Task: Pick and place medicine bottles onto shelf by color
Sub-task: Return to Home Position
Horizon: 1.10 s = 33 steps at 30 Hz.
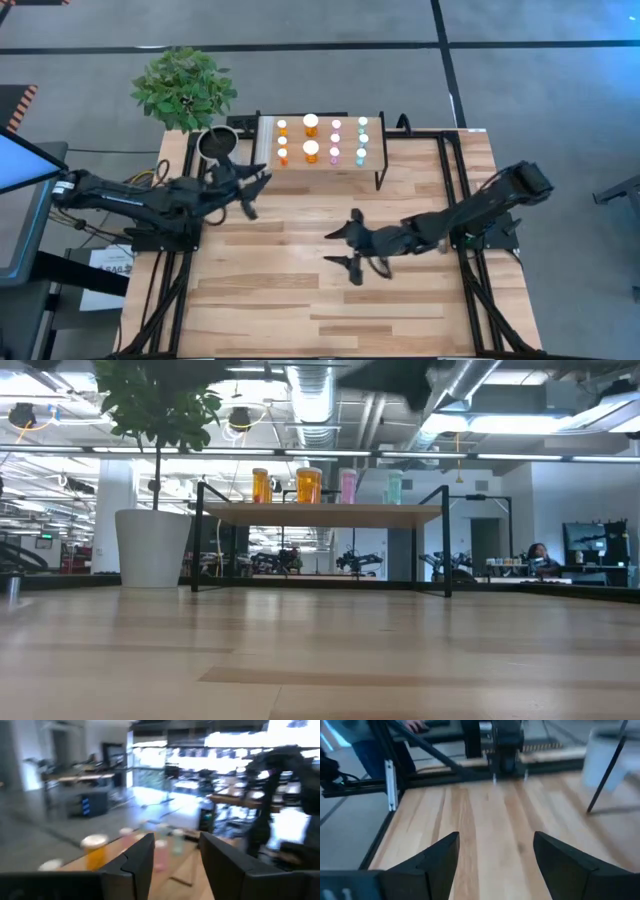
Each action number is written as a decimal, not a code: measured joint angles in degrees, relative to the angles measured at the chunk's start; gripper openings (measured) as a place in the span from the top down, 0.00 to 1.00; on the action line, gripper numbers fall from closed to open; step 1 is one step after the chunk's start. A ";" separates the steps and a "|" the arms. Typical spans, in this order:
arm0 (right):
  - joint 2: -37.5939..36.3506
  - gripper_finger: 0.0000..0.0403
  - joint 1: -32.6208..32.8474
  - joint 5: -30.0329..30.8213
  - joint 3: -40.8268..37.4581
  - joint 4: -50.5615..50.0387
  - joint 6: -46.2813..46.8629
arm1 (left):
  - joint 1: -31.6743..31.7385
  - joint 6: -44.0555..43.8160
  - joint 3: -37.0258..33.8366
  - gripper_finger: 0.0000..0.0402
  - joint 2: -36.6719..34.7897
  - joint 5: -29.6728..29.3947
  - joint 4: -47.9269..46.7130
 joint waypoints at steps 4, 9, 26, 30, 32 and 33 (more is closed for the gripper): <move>-8.47 0.36 1.35 2.82 0.00 -4.93 -7.14 | -5.90 3.34 0.01 0.72 -5.18 0.20 -1.96; -19.04 0.50 1.33 6.15 -1.29 -10.42 -12.43 | -11.70 5.99 0.01 0.84 -11.97 -0.13 -7.25; -52.43 0.95 -1.90 2.40 -30.28 7.30 -23.16 | -7.15 3.71 -13.18 1.00 -22.27 21.03 -0.54; -56.68 0.98 -1.89 0.80 -33.83 8.95 -23.89 | -3.14 1.39 -15.42 1.00 -22.26 25.06 1.84; -58.37 0.99 -1.89 0.80 -35.19 8.98 -23.91 | -1.65 1.21 -15.66 1.00 -22.32 26.89 2.63; -59.36 0.99 -1.89 0.79 -36.04 9.07 -23.91 | -1.00 1.23 -15.71 1.00 -22.34 27.29 2.79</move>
